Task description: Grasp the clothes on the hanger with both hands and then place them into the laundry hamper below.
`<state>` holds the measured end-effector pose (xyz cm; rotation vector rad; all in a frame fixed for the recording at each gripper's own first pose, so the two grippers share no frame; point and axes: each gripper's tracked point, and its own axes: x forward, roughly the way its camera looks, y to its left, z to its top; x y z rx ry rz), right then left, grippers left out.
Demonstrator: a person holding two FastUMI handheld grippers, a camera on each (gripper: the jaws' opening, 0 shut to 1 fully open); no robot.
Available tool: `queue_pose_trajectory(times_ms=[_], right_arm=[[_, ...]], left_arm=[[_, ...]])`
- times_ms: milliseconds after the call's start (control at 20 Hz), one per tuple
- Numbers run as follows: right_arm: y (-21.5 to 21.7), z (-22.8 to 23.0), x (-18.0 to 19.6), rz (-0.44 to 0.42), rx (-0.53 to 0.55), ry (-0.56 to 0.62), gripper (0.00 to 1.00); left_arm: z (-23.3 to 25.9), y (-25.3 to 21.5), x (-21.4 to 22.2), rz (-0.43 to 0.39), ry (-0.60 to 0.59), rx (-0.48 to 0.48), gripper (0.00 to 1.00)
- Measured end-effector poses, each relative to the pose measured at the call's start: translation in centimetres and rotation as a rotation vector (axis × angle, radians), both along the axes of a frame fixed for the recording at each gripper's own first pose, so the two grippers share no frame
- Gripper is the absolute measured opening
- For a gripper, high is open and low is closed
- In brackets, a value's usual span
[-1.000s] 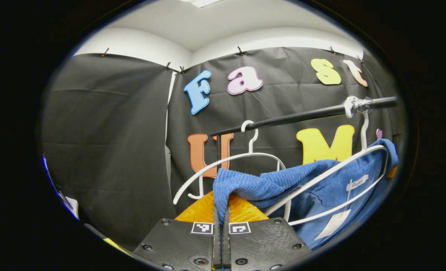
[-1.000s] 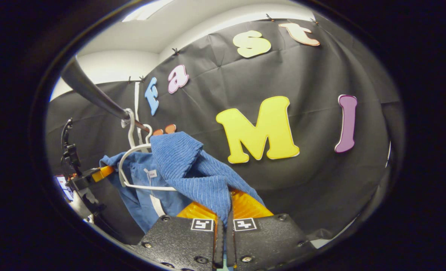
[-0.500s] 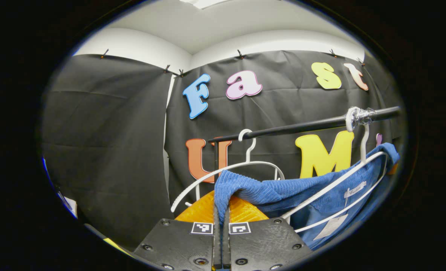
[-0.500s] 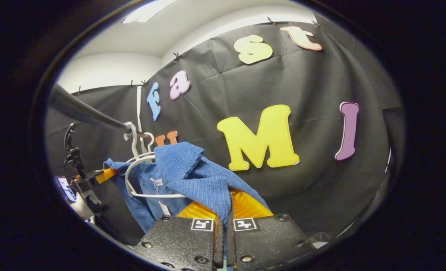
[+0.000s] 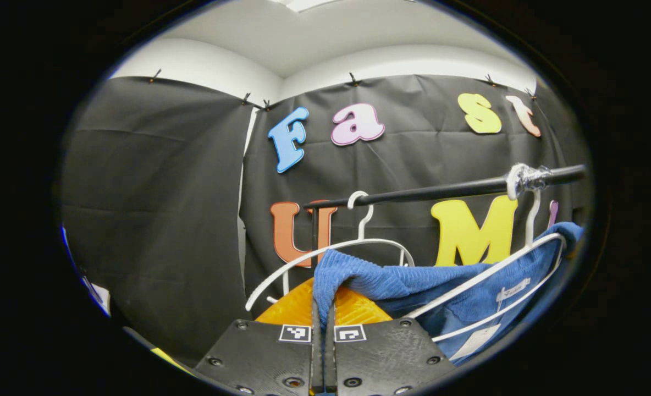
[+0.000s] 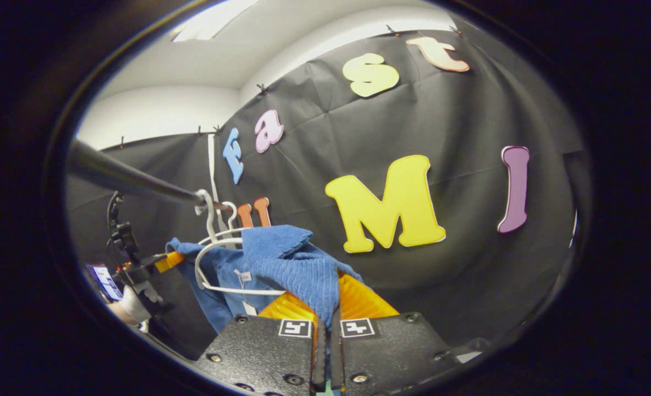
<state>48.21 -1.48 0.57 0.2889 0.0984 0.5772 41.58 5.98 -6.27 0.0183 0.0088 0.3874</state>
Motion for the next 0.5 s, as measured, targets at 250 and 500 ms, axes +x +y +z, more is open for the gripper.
queue_pose_trajectory(times_ms=[250,500], right_arm=[[-1.2,1.3,0.7,-0.046,0.012,-0.033,0.06],[-3.1,3.3,2.0,-0.145,0.068,-0.074,0.06]], left_arm=[[0.7,-0.1,0.0,-0.005,-0.004,0.015,0.01],[1.7,0.1,0.5,-0.013,-0.013,0.021,0.04]])
